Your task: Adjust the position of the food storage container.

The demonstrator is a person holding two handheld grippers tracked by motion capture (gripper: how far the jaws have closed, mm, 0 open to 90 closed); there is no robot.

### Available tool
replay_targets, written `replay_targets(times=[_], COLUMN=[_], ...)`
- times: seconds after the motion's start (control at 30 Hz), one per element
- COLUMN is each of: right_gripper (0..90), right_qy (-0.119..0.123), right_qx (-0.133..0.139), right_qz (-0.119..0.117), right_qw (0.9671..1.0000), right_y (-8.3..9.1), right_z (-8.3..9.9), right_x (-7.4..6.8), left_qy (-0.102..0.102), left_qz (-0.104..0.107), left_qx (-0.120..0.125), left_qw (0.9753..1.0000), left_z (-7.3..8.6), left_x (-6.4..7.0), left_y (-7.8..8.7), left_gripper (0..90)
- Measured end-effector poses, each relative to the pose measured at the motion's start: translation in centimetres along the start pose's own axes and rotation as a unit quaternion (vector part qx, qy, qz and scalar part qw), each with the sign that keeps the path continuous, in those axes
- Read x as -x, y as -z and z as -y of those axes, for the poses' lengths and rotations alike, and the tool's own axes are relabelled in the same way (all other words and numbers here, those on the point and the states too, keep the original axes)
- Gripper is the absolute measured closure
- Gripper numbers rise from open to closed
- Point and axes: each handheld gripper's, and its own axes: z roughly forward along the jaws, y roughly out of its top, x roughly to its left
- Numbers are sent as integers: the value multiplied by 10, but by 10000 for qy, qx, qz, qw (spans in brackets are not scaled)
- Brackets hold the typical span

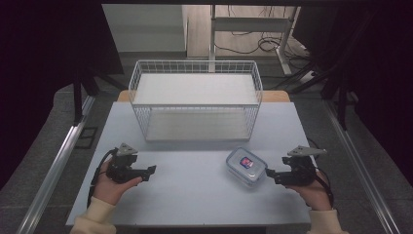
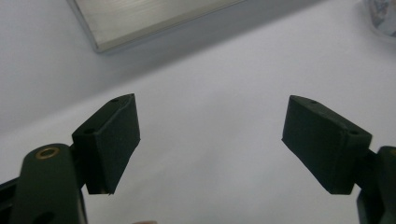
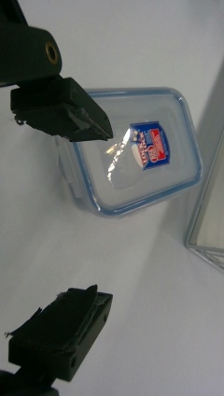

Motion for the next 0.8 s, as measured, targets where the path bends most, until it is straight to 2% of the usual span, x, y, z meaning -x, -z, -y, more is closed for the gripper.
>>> replay_targets(times=[0.17, 0.27, 0.4, 0.63, 0.8], right_gripper=[190, 194, 205, 215, 231], right_qy=[-161, -154, -134, -81, -133], right_qx=[10, -4, 90, 122, 109], right_qz=[-58, -3, -8, 57, 73], right_qw=[9999, 9999, 9999, 9999, 9998], right_y=[-1, 0, 4, 5, 4], right_z=[4, 0, -5, -6, -5], right_x=[5, 5, 1, -4, -2], left_qy=[77, 6, 22, -31, -49], left_qz=[67, 97, 77, 75, 83], left_qx=[-37, -56, -32, 3, -42], left_qw=[9999, 9999, 10000, 10000, 9999], left_z=[4, 5, 8, 8, 8], left_x=[1, 3, 2, 2, 2], left_y=[-2, -2, 0, 5, 2], left_gripper=[192, 189, 186, 178, 175])
